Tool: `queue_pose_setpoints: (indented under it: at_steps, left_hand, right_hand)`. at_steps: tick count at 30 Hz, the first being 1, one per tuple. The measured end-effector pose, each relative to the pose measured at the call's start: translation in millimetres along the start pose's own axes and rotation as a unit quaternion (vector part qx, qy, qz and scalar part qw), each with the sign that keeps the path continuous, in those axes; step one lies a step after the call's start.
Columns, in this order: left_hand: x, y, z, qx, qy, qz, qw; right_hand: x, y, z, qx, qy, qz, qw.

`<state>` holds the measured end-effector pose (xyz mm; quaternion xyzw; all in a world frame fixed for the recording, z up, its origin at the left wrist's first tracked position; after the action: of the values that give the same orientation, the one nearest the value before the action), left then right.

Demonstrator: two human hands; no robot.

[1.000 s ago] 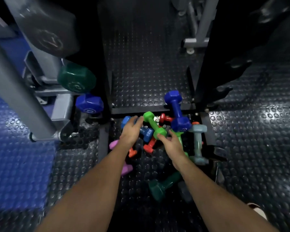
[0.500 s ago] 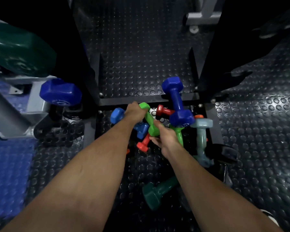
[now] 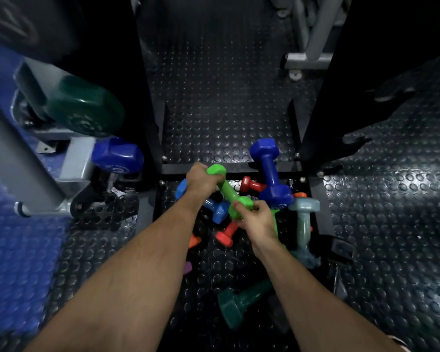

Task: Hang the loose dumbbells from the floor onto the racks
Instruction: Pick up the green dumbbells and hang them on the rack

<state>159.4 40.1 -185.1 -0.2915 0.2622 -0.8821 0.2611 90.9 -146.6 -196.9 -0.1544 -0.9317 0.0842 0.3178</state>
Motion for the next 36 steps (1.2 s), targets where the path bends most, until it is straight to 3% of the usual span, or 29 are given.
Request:
queue_pose_setpoints:
  at_steps: [15,24,26,36]
  left_hand:
    - [99,-158,26,0.164,0.025,0.076,0.983]
    - [163,-258,65,0.295,0.026,0.161,0.942]
    - [172,-284,80,0.333,0.036,0.138,0.932]
    - [239,-410,160,0.459,0.13,-0.167,0.863]
  right_hand:
    - [99,-49,-166,0.103,-0.173,-0.14,0.969]
    - [199,-58,-272,0.113,-0.296,-0.178,0.932]
    - [221,-57,-299,0.103,-0.323,-0.182,0.923]
    - [315,-59,-441,0.059,-0.419,-0.248,0.871]
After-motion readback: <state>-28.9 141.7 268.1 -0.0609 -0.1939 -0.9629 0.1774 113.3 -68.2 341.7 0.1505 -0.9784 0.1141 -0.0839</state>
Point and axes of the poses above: each hand's wrist, its own x-axis away from the middle knuckle, its own y-axis out of the palm, z = x × y, the point moved 5 cm from there along -x, towards the middle knuckle, and after that the axes turned 13 degrees about z, right-handed, at the moved point
